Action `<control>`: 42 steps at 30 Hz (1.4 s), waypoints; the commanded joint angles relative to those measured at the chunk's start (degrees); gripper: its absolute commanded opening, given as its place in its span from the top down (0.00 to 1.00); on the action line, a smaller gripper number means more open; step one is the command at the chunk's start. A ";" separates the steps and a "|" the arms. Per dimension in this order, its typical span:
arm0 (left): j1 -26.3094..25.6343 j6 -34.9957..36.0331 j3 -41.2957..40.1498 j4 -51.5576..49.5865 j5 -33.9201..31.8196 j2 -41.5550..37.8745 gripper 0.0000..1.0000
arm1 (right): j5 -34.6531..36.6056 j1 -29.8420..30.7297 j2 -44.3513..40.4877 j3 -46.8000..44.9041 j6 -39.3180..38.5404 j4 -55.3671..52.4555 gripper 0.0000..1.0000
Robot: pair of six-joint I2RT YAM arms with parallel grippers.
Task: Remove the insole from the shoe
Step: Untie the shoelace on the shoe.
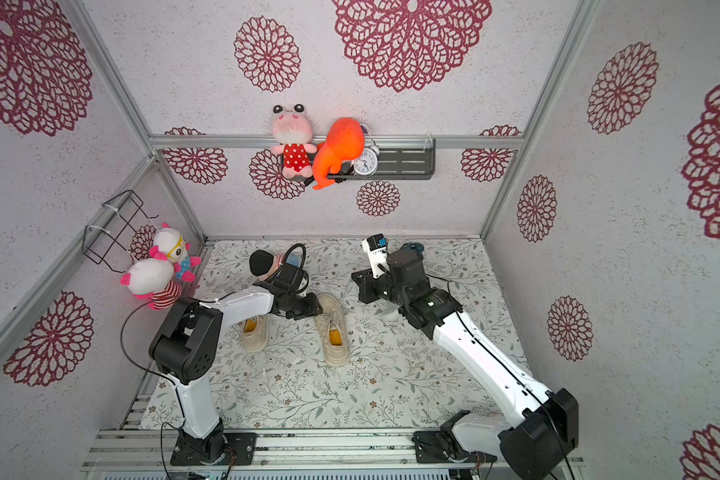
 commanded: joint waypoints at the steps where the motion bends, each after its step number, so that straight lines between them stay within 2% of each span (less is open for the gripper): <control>1: 0.84 0.72 -0.56 0.02 -0.89 -0.08 0.54 | 0.42 -0.30 2.92 -0.26 1.22 3.85 1.00; 6: 0.95 1.30 -1.35 3.53 -1.61 -5.89 0.48 | 8.23 -0.01 10.59 2.40 2.36 3.14 1.00; 11: 0.94 2.54 -5.76 7.44 -2.61 -12.70 0.46 | 15.77 -0.18 18.80 8.90 2.82 -0.54 1.00; 16: 0.13 3.04 -14.41 13.92 -0.01 -18.98 0.47 | 15.31 -0.31 26.56 14.52 1.75 -2.20 1.00; 23: -5.52 6.93 -20.31 15.78 4.58 -23.62 0.52 | 13.80 -0.47 33.43 19.33 0.45 -3.90 1.00; 26: -6.01 6.13 -21.40 16.57 4.93 -24.49 0.54 | 14.34 -0.79 32.76 19.26 0.14 -5.06 1.00; 30: -6.02 5.70 -19.94 16.47 4.96 -25.37 0.55 | 14.71 -1.02 27.43 15.41 -0.23 -6.11 1.00; 33: -6.27 5.86 -17.47 15.20 7.33 -24.46 0.56 | 15.10 -1.02 21.78 9.78 0.13 -7.79 1.00; 38: -6.78 7.71 -15.75 10.02 6.62 -22.61 0.56 | 16.13 -1.02 15.05 -1.77 4.05 -8.87 1.00; 42: -7.90 9.15 -15.26 5.81 5.38 -21.98 0.49 | 17.53 -1.10 16.01 -6.14 6.93 -9.18 1.00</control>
